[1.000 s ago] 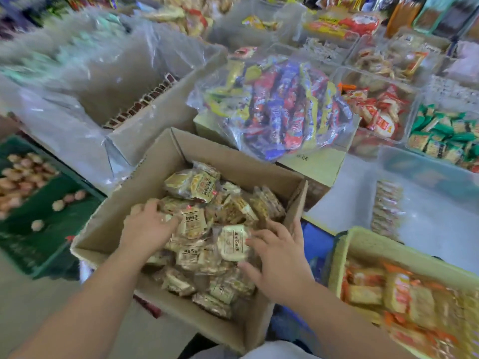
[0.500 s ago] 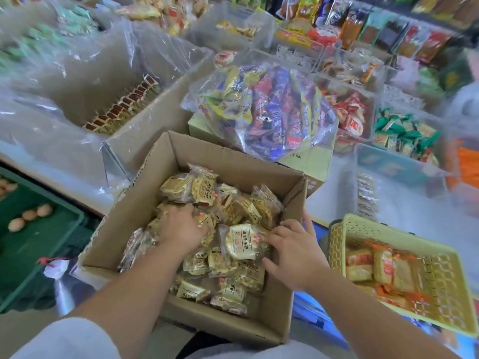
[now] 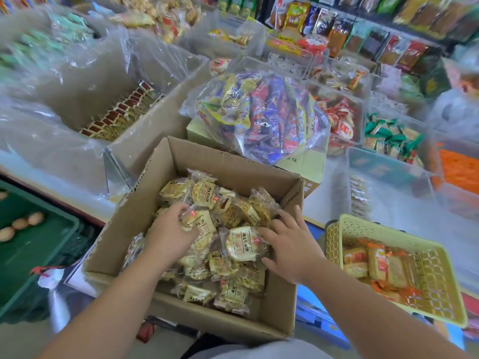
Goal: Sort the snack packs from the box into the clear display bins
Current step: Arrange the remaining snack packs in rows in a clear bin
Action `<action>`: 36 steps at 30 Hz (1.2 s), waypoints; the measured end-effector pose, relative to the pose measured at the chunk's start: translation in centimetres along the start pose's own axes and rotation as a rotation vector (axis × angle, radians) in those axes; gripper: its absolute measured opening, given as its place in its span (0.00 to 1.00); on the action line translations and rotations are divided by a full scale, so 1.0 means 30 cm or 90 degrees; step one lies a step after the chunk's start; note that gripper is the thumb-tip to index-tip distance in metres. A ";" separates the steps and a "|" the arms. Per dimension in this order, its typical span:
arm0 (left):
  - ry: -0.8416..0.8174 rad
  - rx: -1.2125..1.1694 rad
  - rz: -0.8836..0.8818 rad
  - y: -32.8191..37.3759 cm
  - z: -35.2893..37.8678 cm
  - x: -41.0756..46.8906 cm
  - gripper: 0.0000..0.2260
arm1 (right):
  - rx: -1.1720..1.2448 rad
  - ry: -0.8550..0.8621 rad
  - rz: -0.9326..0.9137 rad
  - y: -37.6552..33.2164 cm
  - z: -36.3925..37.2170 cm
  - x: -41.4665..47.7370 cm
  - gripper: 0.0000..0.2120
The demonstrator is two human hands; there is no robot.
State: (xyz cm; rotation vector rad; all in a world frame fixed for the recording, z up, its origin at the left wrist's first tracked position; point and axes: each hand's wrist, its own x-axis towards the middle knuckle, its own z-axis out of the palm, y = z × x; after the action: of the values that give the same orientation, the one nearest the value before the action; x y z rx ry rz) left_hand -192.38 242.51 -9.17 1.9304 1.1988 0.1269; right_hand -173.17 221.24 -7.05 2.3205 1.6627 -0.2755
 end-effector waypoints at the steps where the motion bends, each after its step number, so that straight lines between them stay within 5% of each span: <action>1: 0.020 -0.056 0.001 -0.008 -0.026 -0.030 0.24 | -0.011 0.010 -0.026 -0.010 -0.005 0.022 0.32; 7: 0.104 -0.439 -0.086 -0.058 -0.127 -0.200 0.28 | 0.129 -0.047 -0.040 -0.142 0.037 0.173 0.39; 14: 0.107 -0.670 -0.119 -0.116 -0.133 -0.284 0.28 | -0.003 -0.170 -0.015 -0.163 0.136 0.171 0.51; 21: 0.088 -0.663 -0.111 -0.090 -0.096 -0.306 0.29 | 0.092 -0.071 -0.005 -0.175 0.075 0.179 0.40; 26: 0.085 -0.619 -0.076 0.009 -0.071 -0.299 0.31 | 0.464 0.062 0.094 -0.116 -0.079 0.110 0.20; 30: 0.065 -0.549 -0.051 0.123 -0.009 -0.300 0.33 | 0.801 0.137 0.153 -0.024 -0.197 -0.016 0.18; 36: 0.002 -0.464 0.010 0.381 0.141 -0.342 0.29 | 0.847 0.121 0.087 0.112 -0.188 -0.167 0.23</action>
State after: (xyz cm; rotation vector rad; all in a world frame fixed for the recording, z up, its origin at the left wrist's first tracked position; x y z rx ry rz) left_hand -187.95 229.81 -0.64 1.2949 0.9554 0.5015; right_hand -171.61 217.60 0.20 3.3738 1.5701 -1.5599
